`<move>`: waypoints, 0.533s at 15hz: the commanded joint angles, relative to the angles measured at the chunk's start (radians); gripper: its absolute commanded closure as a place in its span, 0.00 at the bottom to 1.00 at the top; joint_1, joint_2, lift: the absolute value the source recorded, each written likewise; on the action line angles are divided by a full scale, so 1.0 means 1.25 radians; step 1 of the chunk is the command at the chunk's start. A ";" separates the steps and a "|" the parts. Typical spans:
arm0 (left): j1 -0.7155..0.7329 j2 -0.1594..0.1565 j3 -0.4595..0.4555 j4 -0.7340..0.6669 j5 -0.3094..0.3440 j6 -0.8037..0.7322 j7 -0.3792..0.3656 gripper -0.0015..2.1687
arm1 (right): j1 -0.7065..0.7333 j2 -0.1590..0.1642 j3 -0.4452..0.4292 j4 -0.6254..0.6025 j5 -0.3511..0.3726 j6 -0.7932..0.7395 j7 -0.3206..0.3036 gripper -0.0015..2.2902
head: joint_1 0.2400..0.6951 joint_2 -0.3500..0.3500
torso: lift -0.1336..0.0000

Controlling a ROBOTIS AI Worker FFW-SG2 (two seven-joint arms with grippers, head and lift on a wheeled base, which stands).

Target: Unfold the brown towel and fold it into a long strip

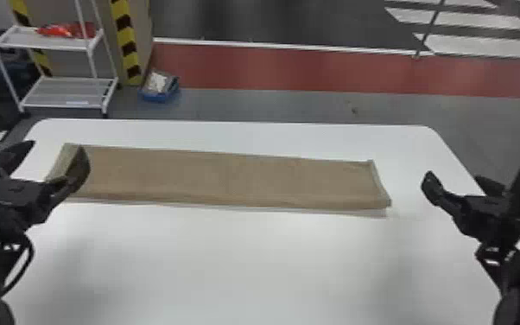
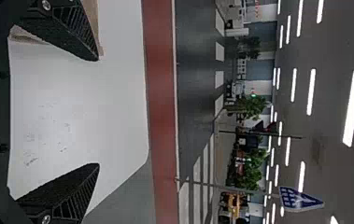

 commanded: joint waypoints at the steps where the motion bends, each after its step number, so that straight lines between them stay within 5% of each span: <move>1: 0.029 -0.021 -0.001 -0.020 -0.001 0.006 0.000 0.07 | 0.068 0.010 0.030 -0.054 -0.004 -0.086 -0.007 0.03 | 1.00 0.35 | 0.08; 5: 0.110 -0.056 0.002 -0.113 -0.021 0.087 0.000 0.07 | 0.150 0.010 0.145 -0.077 0.041 -0.184 -0.043 0.03 | 1.00 0.40 | 0.08; 8: 0.169 -0.056 0.011 -0.156 -0.011 0.087 0.006 0.07 | 0.208 0.010 0.194 -0.080 0.052 -0.292 -0.043 0.04 | 1.00 0.46 | 0.08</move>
